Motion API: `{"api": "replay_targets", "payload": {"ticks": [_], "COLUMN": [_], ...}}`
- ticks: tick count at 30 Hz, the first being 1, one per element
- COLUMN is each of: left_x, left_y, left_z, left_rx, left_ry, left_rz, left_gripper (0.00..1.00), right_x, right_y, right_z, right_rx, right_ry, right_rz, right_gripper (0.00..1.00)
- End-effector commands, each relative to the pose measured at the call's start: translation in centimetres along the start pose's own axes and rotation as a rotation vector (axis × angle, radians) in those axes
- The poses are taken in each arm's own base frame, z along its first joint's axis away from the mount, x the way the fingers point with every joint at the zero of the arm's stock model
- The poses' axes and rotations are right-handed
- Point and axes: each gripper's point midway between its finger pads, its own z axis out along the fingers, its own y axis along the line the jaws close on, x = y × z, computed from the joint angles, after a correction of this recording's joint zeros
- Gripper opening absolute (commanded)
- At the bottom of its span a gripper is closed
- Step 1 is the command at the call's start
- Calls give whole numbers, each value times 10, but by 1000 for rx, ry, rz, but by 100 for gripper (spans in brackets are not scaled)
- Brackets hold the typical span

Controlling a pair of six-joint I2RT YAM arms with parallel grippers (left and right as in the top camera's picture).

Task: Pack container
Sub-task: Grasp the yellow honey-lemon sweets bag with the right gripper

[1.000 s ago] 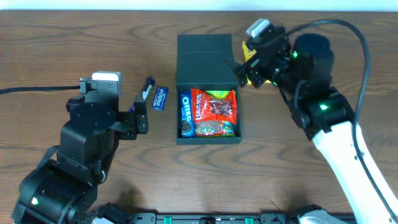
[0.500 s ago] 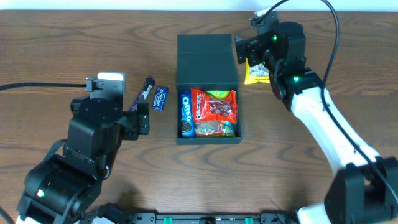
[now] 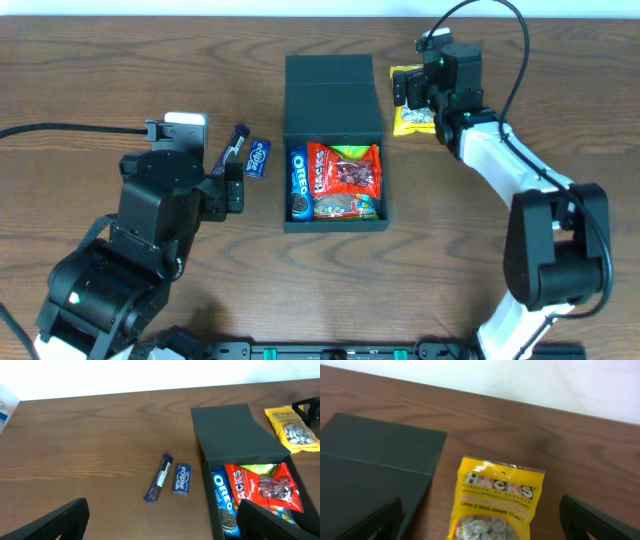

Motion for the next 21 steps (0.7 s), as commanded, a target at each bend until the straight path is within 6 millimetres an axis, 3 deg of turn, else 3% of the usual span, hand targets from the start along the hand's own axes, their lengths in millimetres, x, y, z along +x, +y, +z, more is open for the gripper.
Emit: {"api": "replay_targets", "payload": {"ticks": [1,10,21], "left_x": [-6,-6,-6], "left_y": [3,3,3], "left_z": [-3,-3,-3], "left_rx": [-12,-12,-13], "left_ry": [-15,-15,-15], "left_rz": [5,6,6], "left_gripper": [95,95,95], "right_x": [15,56,99], "right_y": [-18,-29,-26], "right_z": [12,35,54], "right_rx": [36,54,42], "right_ry": [25,110,202], "right_rz": [93,124,127], "right_gripper": [98,96,81]}}
